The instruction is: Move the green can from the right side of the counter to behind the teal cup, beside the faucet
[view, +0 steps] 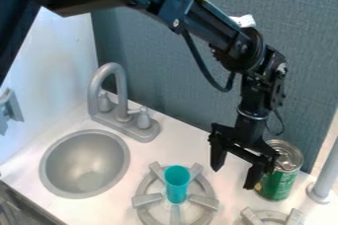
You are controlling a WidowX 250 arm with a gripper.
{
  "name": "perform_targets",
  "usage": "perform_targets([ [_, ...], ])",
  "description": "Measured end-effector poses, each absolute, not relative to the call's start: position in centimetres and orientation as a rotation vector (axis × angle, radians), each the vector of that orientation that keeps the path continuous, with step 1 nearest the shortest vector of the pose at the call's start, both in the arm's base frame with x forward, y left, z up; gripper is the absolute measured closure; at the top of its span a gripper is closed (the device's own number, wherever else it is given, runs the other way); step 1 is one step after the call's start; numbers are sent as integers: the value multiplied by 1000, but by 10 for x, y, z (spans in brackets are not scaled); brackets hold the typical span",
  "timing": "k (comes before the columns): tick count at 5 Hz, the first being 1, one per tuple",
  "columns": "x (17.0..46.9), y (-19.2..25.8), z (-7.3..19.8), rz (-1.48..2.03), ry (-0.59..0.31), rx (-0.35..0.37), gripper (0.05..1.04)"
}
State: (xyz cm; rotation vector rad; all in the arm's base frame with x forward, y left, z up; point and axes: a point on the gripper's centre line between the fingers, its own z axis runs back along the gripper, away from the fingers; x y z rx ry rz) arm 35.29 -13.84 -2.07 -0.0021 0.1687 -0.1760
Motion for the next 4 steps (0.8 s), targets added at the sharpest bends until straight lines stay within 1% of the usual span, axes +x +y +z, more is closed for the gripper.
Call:
perform_targets([
  [1, 345, -136, -38, -179, 218, 11, 83],
  [2, 356, -144, -28, -218, 192, -25, 83],
  [3, 374, -159, -12, -257, 113, -30, 83],
  [4, 381, -179, -22, -305, 121, 12, 83],
])
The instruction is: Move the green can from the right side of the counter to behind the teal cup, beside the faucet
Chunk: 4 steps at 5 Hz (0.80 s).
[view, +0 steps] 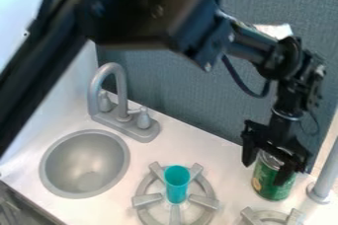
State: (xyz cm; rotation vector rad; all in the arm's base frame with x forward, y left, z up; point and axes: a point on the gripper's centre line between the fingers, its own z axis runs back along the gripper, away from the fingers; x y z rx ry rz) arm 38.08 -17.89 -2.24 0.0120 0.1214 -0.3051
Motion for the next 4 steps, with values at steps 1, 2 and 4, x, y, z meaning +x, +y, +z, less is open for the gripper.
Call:
perform_targets([
  [1, 389, -190, -13, -327, 87, 37, 83],
  [2, 388, -197, -17, -339, 86, 70, 83],
  [4, 394, -189, -21, -316, 85, 149, 83],
])
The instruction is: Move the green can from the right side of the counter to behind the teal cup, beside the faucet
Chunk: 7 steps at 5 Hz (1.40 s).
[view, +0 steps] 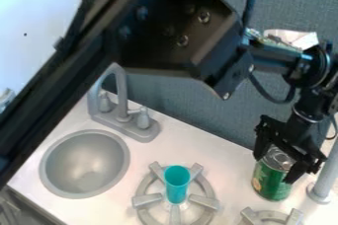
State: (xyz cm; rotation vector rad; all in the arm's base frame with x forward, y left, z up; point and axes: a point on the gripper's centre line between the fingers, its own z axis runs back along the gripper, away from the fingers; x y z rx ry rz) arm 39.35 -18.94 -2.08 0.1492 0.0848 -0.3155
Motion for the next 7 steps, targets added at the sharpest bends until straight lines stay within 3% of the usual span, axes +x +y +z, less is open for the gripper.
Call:
perform_targets([
  [2, 412, -213, -34, -265, -42, 239, 83],
  [4, 408, -204, -39, -215, -28, 266, 83],
  [5, 403, -182, -42, -163, 1, 322, 83],
  [7, 408, -134, -44, -5, -18, 353, 83],
])
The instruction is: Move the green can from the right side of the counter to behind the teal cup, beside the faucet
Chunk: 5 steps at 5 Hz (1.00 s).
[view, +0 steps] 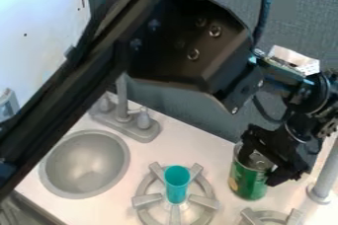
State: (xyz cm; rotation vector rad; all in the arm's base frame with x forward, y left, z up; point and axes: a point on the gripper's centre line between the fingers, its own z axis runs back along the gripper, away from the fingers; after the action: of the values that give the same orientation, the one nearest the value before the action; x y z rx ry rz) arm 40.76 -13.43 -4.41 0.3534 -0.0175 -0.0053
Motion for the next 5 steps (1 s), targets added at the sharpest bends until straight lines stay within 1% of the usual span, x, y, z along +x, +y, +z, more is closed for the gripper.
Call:
perform_targets([
  [1, 409, -112, -45, 25, -11, 398, 83],
  [3, 421, -50, -41, 105, 18, 459, 83],
  [5, 425, -11, -42, 162, 96, 496, 83],
])
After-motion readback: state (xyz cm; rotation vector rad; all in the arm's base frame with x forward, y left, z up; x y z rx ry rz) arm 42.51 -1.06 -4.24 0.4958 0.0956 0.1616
